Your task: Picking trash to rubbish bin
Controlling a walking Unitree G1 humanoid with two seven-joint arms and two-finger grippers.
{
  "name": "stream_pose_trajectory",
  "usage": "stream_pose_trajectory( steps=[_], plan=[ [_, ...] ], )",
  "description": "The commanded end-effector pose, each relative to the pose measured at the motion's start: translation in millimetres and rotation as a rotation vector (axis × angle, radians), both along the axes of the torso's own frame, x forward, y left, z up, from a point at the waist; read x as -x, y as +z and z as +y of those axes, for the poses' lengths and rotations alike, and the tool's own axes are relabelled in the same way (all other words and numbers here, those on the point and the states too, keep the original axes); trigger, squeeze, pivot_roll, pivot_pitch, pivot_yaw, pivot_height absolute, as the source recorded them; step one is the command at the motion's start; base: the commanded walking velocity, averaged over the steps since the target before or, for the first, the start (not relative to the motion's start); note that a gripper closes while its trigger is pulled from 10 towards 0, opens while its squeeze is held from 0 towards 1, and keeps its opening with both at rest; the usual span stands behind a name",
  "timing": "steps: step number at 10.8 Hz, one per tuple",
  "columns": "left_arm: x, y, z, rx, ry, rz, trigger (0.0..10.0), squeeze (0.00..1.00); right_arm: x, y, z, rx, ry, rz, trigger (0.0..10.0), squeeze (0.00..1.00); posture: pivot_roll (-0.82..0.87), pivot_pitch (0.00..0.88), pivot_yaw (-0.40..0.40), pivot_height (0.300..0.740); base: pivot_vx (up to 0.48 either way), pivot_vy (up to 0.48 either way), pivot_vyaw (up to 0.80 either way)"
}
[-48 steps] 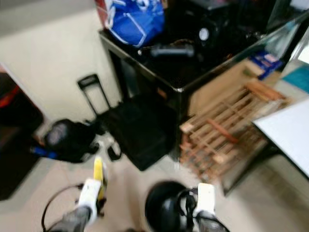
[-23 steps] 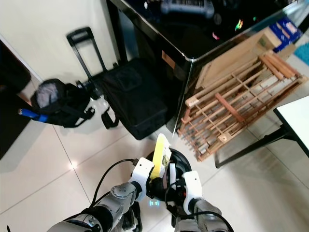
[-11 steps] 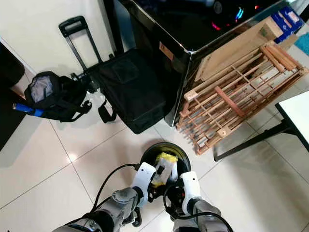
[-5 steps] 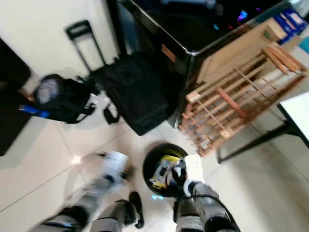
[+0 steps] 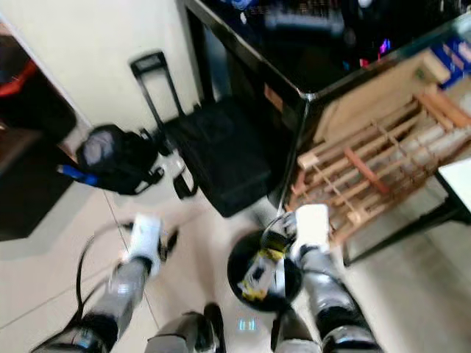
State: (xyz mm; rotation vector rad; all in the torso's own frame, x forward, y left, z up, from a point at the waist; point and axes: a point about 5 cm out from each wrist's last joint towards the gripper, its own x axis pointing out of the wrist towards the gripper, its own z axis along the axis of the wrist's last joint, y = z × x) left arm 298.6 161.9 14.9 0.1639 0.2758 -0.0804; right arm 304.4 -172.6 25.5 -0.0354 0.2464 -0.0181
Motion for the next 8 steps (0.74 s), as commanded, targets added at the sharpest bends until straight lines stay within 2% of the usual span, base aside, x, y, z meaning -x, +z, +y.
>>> stream_pose_trajectory(
  steps=[1, 3, 4, 6, 8],
  plan=[
    [-2.4, 4.0, -0.3, 0.019, 0.028, -0.029, 10.0, 0.0, 2.5, -0.7, -4.9, 0.005, -0.05, -0.013, 10.0, 0.0, -0.09, 0.112, 0.077, 0.74, 0.0, 0.0, 0.0],
    [-3.4, 3.8, -0.4, 0.012, 0.038, -0.025, 10.0, 0.0, 4.6, -4.5, -11.0, 0.015, -0.101, 0.003, 10.0, 0.0, -0.09, 0.088, 0.08, 0.74, 0.0, 0.0, 0.0],
    [2.5, -2.7, 5.7, -0.003, 0.058, 0.0, 10.0, 0.0, 6.5, -6.7, -15.3, 0.021, -0.138, 0.008, 10.0, 0.0, -0.09, 0.075, 0.084, 0.74, 0.0, 0.0, 0.0],
    [0.3, 3.3, 10.9, 0.023, 0.094, -0.043, 10.0, 0.0, -0.2, 3.4, -22.0, 0.023, -0.174, -0.04, 10.0, 0.0, -0.07, 0.065, 0.082, 0.74, 0.0, 0.0, 0.0],
    [1.1, 2.0, 10.2, 0.032, 0.109, -0.042, 10.0, 0.0, 0.7, 0.2, -20.5, 0.02, -0.178, -0.024, 10.0, 0.0, -0.06, 0.058, 0.075, 0.74, 0.0, 0.0, 0.0]
  ],
)
